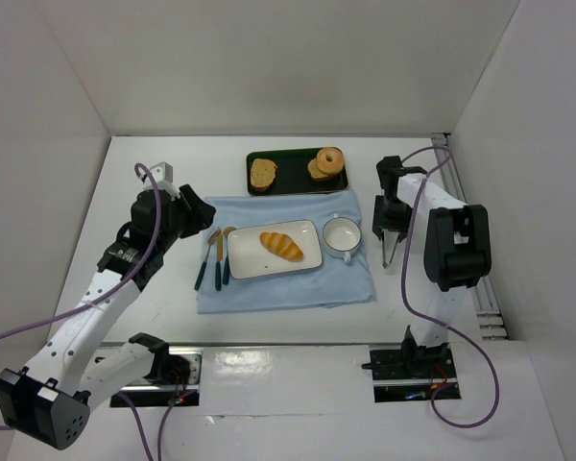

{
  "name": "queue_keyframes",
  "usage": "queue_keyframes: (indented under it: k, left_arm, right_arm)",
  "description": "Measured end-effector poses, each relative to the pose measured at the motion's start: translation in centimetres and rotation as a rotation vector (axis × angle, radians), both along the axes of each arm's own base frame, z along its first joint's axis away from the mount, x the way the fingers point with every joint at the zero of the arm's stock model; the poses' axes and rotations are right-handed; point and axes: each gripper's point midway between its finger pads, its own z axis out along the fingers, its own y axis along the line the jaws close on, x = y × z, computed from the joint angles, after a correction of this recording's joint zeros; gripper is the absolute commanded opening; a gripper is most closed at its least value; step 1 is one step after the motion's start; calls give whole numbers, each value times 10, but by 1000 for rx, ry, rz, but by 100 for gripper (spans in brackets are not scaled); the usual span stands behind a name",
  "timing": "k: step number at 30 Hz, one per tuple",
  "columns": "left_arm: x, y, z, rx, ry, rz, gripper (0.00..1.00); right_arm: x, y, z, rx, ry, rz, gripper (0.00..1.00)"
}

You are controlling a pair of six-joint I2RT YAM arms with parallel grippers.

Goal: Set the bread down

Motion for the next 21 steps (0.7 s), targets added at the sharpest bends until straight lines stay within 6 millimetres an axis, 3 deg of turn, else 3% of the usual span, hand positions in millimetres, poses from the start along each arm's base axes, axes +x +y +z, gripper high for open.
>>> queue_keyframes:
  k: [12, 21]
  left_arm:
    - [0, 1, -1, 2, 2, 3, 60]
    - [2, 3, -4, 12, 12, 16, 60]
  right_arm:
    - [45, -29, -4, 27, -75, -85, 60]
    - [65, -27, -17, 55, -78, -78, 64]
